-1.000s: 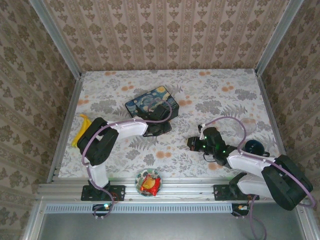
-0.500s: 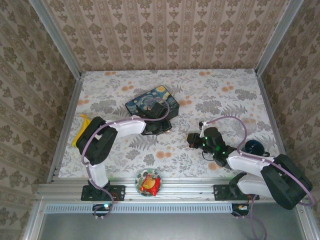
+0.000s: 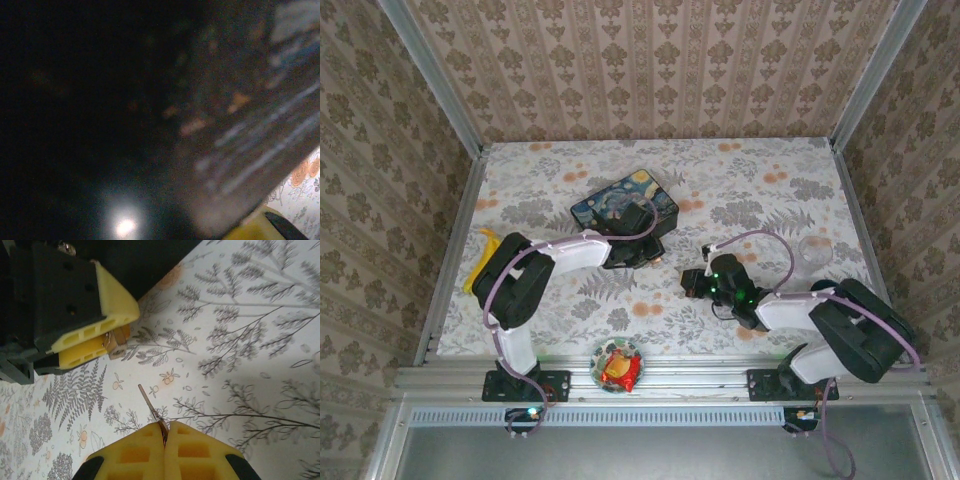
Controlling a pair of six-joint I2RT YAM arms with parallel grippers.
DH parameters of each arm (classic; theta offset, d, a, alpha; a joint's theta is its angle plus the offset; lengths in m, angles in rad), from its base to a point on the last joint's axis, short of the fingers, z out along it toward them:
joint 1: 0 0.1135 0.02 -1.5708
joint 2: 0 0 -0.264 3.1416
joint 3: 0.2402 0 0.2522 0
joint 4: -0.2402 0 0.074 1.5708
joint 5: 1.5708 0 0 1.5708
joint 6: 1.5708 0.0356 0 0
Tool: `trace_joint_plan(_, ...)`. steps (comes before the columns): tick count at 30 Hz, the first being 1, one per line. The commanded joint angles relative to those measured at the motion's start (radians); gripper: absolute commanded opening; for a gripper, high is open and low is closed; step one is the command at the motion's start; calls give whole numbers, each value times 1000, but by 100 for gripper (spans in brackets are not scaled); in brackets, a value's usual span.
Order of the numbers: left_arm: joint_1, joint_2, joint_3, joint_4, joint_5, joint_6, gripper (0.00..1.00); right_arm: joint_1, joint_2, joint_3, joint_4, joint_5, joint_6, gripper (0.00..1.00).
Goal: Unlock the padlock with the key
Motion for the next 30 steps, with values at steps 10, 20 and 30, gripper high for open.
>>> trace_joint_plan(10, 8, 24, -12, 120, 95, -76, 0, 77, 103, 39, 106, 84, 59, 0)
trace_joint_plan(20, 13, 32, -11, 142, 115, -91, 0, 84, 137, 53, 151, 95, 66, 0)
trace_joint_plan(30, 15, 52, 4, 149, 138, -99, 0, 88, 154, 66, 159, 112, 69, 0)
